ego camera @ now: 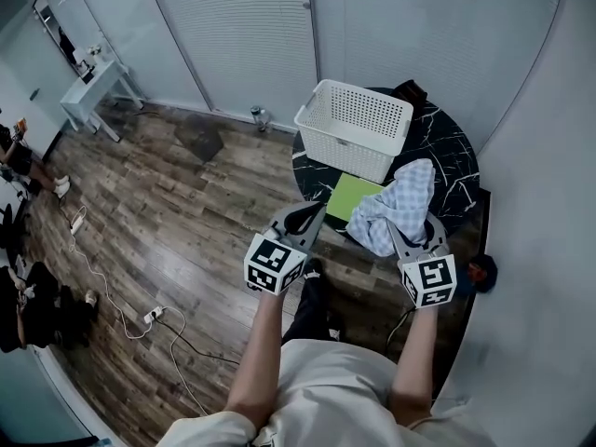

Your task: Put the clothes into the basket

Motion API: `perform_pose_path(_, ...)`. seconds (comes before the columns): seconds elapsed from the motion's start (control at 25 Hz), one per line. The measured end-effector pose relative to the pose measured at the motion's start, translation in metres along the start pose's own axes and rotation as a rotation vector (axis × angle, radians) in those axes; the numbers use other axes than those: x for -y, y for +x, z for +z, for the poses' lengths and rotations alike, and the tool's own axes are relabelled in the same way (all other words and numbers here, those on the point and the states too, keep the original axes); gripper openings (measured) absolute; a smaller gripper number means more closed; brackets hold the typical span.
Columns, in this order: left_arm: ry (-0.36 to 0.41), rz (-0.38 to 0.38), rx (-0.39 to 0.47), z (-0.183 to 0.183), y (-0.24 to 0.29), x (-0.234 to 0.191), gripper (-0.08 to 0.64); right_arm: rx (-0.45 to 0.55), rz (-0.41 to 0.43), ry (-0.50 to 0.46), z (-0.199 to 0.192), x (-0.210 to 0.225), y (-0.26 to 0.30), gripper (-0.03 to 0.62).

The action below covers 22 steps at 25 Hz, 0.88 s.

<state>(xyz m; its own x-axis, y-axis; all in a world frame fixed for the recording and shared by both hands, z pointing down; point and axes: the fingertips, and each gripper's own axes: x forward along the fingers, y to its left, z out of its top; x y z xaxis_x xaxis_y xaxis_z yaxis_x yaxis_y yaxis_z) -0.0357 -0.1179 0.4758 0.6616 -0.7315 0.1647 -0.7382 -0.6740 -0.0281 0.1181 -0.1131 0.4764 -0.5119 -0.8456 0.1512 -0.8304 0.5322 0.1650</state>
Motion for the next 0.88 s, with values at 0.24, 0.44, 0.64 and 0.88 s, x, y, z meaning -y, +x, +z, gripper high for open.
perform_pose_path(0.24,-0.004,-0.024,-0.021,-0.005,0.014,-0.009,0.014,-0.049,-0.036,0.003,-0.009,0.015,0.011,0.186)
perform_pose_path(0.44,-0.014,-0.031,-0.012,0.000,0.033,-0.026,0.014,-0.046,-0.047,0.006,-0.004,0.028,0.027,0.186)
perform_pose_path(0.64,-0.017,-0.050,-0.016,0.002,0.056,-0.042,0.014,-0.040,-0.078,0.034,0.000,0.045,0.049,0.186)
perform_pose_path(0.88,-0.031,-0.052,-0.027,0.001,0.078,-0.068,0.014,-0.027,-0.089,0.060,0.006,0.060,0.078,0.186)
